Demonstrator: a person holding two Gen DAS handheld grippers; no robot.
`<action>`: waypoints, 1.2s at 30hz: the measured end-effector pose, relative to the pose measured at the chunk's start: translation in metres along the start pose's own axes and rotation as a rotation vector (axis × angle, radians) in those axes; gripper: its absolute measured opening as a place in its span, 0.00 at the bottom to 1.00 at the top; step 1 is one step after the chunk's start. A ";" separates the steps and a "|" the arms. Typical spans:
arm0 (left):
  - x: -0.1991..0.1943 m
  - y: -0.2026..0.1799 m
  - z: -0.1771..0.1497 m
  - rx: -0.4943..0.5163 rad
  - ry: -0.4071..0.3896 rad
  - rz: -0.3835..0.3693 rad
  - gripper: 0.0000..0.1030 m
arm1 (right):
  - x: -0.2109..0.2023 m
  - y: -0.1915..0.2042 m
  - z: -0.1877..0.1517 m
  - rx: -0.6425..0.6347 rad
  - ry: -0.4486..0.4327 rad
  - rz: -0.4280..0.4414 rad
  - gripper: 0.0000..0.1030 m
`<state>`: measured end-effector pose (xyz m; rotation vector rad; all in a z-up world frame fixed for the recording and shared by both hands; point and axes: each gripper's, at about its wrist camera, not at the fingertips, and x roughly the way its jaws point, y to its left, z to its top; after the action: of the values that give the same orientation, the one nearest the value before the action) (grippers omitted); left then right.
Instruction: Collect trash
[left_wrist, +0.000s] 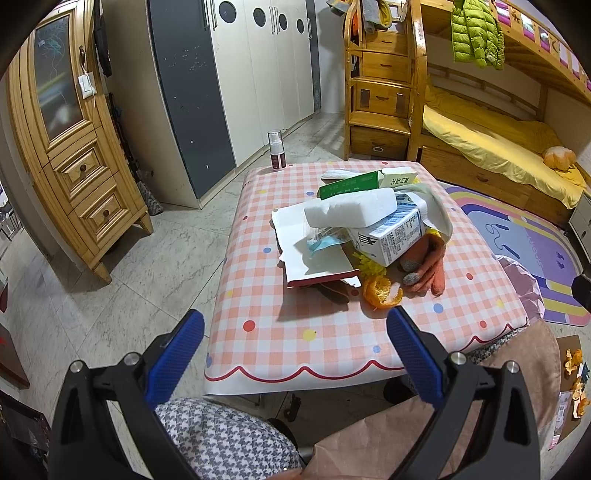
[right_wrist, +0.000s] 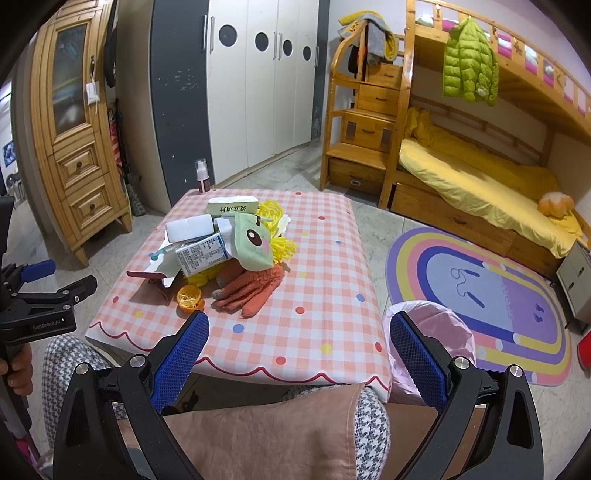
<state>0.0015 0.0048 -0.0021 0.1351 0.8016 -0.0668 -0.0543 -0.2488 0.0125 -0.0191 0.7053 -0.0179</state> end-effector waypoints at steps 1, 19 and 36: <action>0.000 0.000 0.000 0.000 0.000 0.000 0.93 | -0.001 0.000 -0.001 0.000 0.000 0.000 0.95; 0.001 0.000 0.000 -0.001 0.003 -0.002 0.93 | 0.000 0.001 0.000 -0.003 0.002 0.001 0.95; 0.001 0.000 0.000 -0.001 0.005 -0.001 0.93 | 0.000 0.003 -0.002 -0.004 -0.002 0.001 0.95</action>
<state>0.0023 0.0047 -0.0026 0.1339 0.8068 -0.0667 -0.0550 -0.2463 0.0109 -0.0229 0.7039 -0.0150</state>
